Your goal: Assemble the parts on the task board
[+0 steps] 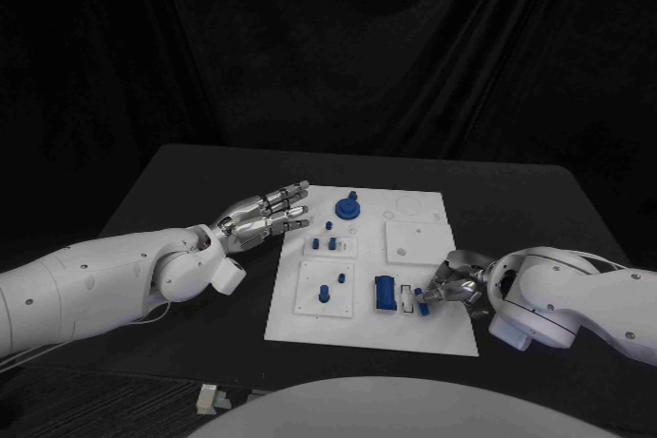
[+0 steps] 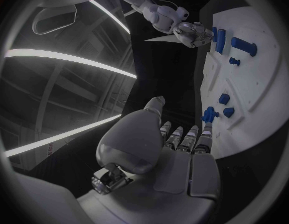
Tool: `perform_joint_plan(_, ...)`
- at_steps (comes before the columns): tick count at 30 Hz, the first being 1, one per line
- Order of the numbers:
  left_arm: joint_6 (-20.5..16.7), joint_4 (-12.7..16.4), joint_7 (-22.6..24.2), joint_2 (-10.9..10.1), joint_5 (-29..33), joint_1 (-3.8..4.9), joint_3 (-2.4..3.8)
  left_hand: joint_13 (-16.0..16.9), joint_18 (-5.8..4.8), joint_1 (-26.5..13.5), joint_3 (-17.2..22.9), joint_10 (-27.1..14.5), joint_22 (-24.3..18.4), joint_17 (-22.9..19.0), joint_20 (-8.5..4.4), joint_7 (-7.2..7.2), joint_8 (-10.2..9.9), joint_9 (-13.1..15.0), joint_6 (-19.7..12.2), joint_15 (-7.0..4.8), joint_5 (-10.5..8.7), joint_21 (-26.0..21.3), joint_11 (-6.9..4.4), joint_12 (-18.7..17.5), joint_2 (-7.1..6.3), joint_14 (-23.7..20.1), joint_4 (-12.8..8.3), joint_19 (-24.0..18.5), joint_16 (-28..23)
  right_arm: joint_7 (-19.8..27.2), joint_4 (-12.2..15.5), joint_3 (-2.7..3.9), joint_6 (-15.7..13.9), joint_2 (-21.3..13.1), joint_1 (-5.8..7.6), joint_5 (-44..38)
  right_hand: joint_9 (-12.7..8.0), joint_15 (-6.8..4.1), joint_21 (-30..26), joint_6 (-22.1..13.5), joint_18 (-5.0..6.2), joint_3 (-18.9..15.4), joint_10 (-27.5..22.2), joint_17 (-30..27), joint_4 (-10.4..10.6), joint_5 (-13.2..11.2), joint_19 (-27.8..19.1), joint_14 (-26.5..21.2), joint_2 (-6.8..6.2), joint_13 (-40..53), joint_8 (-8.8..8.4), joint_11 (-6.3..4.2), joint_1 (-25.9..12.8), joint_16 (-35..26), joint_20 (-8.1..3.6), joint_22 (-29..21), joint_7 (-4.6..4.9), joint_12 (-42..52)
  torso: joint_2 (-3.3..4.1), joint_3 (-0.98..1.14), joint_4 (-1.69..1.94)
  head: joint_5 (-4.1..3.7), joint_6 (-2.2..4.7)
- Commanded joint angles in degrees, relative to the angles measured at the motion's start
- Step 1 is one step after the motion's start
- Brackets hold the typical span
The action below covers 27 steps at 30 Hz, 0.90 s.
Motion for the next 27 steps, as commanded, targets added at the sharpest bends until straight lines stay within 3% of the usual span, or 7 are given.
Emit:
perform_joint_plan(1, 0.44, 0.07, 0.57, 0.12, 0.31, -0.07, 0.06, -0.09, -0.95, -0.16, 0.26, -0.09, 0.05, 0.07, 0.16, 0.52, 0.33, 0.06, -0.08, 0.04, -0.03, 0.31, 0.36, -0.38, 0.30, 0.24, -0.07, 0.41, 0.30, 0.50, -0.02, 0.00, -0.47, 0.17, 0.07, 0.66, 0.12, -0.27, -0.23, 0.37, 0.81, 0.03, 5.96, 7.56, -0.27, 0.08, -0.21, 4.74, -0.28, 15.10, -0.14, -0.32, -0.11, 0.08, -0.26, 8.05, -0.11, 0.15, 0.02, 0.01, -0.05, -0.07, -0.01)
perform_joint_plan(14, 0.44, 0.07, 0.43, 0.04, 0.31, -0.07, 0.06, -0.09, -0.99, -0.22, 0.32, -0.09, 0.03, 0.07, 0.16, 0.52, 0.31, 0.05, -0.13, 0.06, -0.08, 0.31, 0.42, -0.38, 0.28, 0.24, -0.04, 0.42, 0.31, 1.67, 0.32, 0.00, -3.01, 0.44, 0.07, 0.66, 0.16, -0.25, -0.11, 0.47, 0.79, -0.11, 5.96, 7.67, -0.07, 0.04, -0.16, 4.76, -0.17, 15.10, -0.11, -0.31, -0.40, 0.12, -0.25, 8.08, -0.11, 0.15, -0.02, 0.04, -0.04, 0.14, -0.01)
perform_joint_plan(27, 0.46, 0.04, 0.35, 0.02, 0.31, -0.07, 0.06, -0.09, -0.99, -0.22, 0.32, -0.09, 0.03, 0.07, 0.16, 0.52, 0.31, 0.05, -0.13, 0.06, -0.08, 0.31, 0.42, -0.38, 0.28, 0.24, -0.04, 0.42, 0.31, 2.10, 0.21, 0.00, -3.47, 0.81, 0.07, 0.66, 0.27, -0.28, -0.12, 0.73, 0.80, -0.27, 5.96, 7.47, 0.15, 0.06, -0.14, 4.73, -0.03, 15.10, 0.01, -0.37, -0.72, 0.07, -0.26, 8.08, -0.20, 0.15, -0.03, -0.02, -0.03, 0.08, -0.01)
